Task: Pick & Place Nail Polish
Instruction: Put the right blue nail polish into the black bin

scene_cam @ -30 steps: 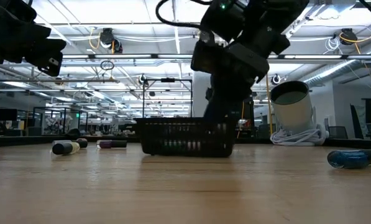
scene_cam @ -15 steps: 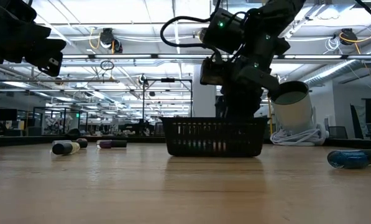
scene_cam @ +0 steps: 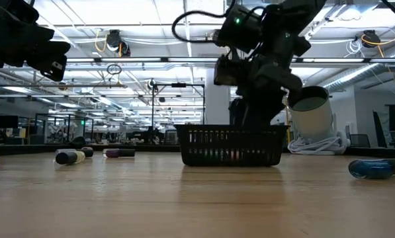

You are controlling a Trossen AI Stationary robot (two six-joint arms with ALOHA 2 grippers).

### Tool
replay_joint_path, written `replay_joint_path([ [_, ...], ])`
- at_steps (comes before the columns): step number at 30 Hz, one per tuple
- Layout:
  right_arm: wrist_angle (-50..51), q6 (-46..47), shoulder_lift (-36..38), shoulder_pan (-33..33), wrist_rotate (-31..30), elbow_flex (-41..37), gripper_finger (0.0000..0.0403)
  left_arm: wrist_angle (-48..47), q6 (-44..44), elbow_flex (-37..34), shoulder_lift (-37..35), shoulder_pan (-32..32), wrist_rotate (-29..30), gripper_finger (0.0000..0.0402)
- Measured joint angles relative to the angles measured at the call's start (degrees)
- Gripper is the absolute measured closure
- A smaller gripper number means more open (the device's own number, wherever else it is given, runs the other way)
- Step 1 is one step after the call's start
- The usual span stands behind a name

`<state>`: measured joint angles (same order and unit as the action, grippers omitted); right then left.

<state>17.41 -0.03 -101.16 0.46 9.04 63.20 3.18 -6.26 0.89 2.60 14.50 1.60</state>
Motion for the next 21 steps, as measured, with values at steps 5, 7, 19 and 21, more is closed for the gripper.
replay_joint_path([
  [5, 0.1, 0.4, 5.6, 1.5, 0.0, 0.0, 0.0157, 0.0, 0.0, 0.0, 0.0, 0.0, 0.0, 0.0256],
  [7, 0.4, -0.4, 8.8, 3.2, 0.0, 0.0, 0.0161, 0.0, 0.0, 0.0, 0.0, 0.0, 0.0, 0.0256],
  [19, 8.1, 1.7, 15.1, 22.0, -7.5, 0.0, 0.0177, 0.0, 0.0, 0.0, 0.0, 0.0, 0.0, 0.0256],
  [21, 8.8, 4.2, 14.2, 24.5, -9.2, 0.0, 0.0177, 0.0, 0.0, 0.0, 0.0, 0.0, 0.0, 0.0256],
])
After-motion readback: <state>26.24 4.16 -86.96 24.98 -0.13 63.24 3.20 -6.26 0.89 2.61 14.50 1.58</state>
